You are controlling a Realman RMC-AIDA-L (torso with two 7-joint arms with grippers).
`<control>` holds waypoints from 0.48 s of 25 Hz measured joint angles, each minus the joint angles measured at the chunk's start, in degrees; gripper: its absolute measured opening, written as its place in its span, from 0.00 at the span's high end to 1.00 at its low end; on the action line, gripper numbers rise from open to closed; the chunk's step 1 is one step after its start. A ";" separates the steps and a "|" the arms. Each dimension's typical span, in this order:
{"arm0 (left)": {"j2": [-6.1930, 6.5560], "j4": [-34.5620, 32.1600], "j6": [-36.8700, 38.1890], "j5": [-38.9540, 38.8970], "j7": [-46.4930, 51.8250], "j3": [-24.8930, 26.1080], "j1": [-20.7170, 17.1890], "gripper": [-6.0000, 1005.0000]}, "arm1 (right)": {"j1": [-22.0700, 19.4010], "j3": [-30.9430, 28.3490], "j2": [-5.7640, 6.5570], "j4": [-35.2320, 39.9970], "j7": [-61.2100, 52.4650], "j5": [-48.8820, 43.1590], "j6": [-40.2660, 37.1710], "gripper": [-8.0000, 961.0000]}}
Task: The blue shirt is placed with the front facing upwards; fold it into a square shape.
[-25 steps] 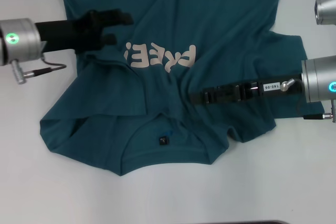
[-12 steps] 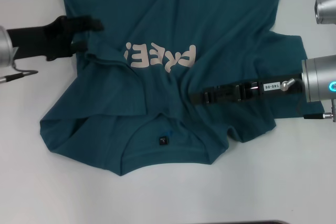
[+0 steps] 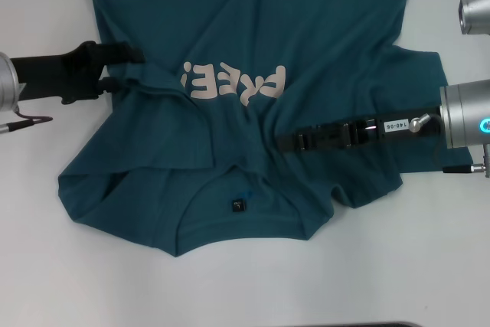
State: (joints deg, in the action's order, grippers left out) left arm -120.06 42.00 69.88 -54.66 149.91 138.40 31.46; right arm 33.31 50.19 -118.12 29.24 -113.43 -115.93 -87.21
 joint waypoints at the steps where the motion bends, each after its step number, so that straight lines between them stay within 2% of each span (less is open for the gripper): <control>1: -0.05 -0.12 -0.01 0.10 0.05 -0.18 0.08 0.22 | 0.00 0.00 0.00 0.01 0.00 0.00 -0.01 0.05; 9: -1.57 -1.05 0.01 -0.18 -0.59 -0.75 2.25 0.22 | -0.01 0.00 0.00 0.03 -0.03 0.00 -0.07 0.05; 12: -2.14 -1.34 1.78 -2.90 -2.35 -0.46 3.16 0.22 | -0.06 0.00 0.03 -0.04 -0.04 0.01 -0.08 0.05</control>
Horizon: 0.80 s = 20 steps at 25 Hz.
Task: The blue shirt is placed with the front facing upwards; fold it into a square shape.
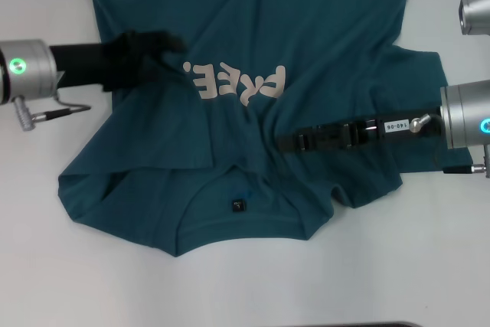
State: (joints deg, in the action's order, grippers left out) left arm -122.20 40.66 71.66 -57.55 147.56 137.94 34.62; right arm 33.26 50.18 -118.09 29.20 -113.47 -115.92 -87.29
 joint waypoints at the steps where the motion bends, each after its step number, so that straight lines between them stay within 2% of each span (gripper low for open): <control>1: -0.04 -0.29 1.62 -2.58 -1.60 0.14 0.14 0.22 | -0.01 0.00 0.02 -0.04 0.00 0.00 0.00 0.05; 6: 1.39 -1.61 6.04 -9.01 -4.24 0.27 -0.15 0.22 | -0.03 0.00 0.05 -0.11 0.00 0.00 0.26 0.05; 13: 2.55 -1.51 5.95 -9.38 -4.47 0.33 -2.72 0.22 | -0.04 0.01 0.05 -0.17 0.00 0.00 0.38 0.05; 16: 3.75 -1.29 10.00 -11.24 -9.59 1.21 -5.11 0.22 | -0.06 -0.20 0.05 -0.04 0.07 0.01 0.41 0.05; 20: 4.47 -1.03 17.56 -12.61 -17.63 3.67 -7.87 0.22 | -0.31 -1.56 0.07 0.07 0.33 0.18 0.36 0.05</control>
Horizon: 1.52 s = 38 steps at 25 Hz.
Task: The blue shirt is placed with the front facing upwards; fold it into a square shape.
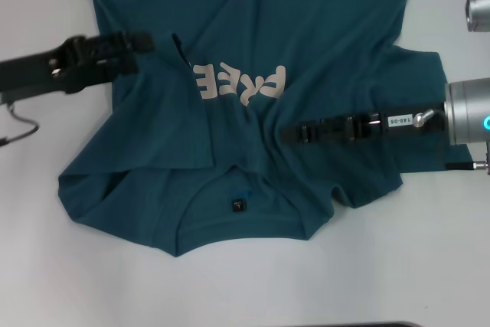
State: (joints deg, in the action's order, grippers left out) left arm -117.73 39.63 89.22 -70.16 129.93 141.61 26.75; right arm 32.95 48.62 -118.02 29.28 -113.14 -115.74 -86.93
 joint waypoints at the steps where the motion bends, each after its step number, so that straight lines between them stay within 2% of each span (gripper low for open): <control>1: 0.11 0.19 1.15 0.00 -1.09 0.22 -0.60 0.22 | -0.13 -0.55 0.02 0.05 0.01 0.07 -0.10 0.05; 8: 0.26 0.71 5.60 0.41 -4.37 0.20 -5.89 0.22 | -2.51 -7.39 1.14 0.21 0.24 0.24 -0.83 0.06; 11: -0.05 0.71 7.20 0.25 -4.61 0.35 -7.18 0.22 | -3.84 -9.86 2.33 0.25 0.01 0.26 -2.33 0.06; 14: -0.14 0.12 9.42 0.47 -4.24 0.02 -7.56 0.22 | -4.91 -11.66 3.77 0.25 -0.60 0.26 -3.80 0.06; 17: 0.26 -1.46 11.73 0.63 -3.11 0.33 -7.33 0.22 | -5.97 -12.93 5.92 0.26 -3.68 -0.01 -4.20 0.06; 20: 0.38 -2.06 12.68 0.32 -1.95 3.78 -7.45 0.22 | -6.44 -12.97 8.52 1.04 -8.75 -0.90 -4.14 0.06; 22: 0.42 -2.07 12.85 0.30 -1.54 6.13 -7.65 0.22 | -6.57 -13.15 9.47 3.36 -12.21 -3.14 -3.99 0.06; 28: 0.85 -2.17 13.32 0.43 -1.05 7.97 -8.14 0.22 | -5.98 -14.34 9.98 11.95 -21.10 -13.69 -4.16 0.06; 32: 0.86 -2.24 12.99 0.49 -1.03 8.00 -8.17 0.22 | -5.00 -15.19 10.24 12.85 -22.91 -17.63 -4.30 0.06; 38: 0.84 -2.28 12.84 0.28 -0.64 8.04 -8.09 0.22 | -5.12 -16.18 10.28 13.01 -23.39 -18.40 -3.57 0.06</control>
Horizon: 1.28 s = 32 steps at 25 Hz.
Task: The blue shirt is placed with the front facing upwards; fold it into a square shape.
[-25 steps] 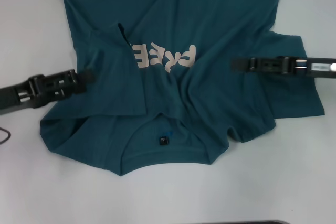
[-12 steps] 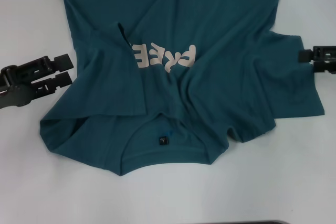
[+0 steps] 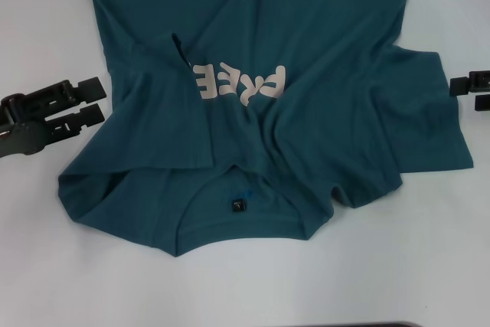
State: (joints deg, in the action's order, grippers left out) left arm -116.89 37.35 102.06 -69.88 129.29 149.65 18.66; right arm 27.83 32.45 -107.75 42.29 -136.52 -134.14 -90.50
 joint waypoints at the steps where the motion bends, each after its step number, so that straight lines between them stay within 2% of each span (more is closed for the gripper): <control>1: 0.00 0.00 -0.08 -0.02 0.09 0.01 0.00 0.22 | -0.09 -0.01 0.00 0.00 0.00 -0.05 0.33 0.06; 9: -0.19 0.00 -0.53 -0.08 0.18 0.03 0.21 0.22 | -0.24 -0.02 -0.44 -0.42 -0.03 -0.19 2.67 0.06; 17: -0.29 0.00 -1.00 -0.08 0.18 0.12 0.23 0.22 | 0.06 0.60 -1.61 -1.09 -0.06 -0.35 5.34 0.06; 32: -0.37 0.00 -1.26 -0.09 0.18 0.11 0.38 0.22 | 1.02 0.84 -2.69 -2.22 0.33 -1.30 7.77 0.06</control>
State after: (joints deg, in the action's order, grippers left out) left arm -117.27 37.35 100.79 -69.96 129.46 149.76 19.04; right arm 28.85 33.28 -110.43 40.07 -136.19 -135.44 -82.74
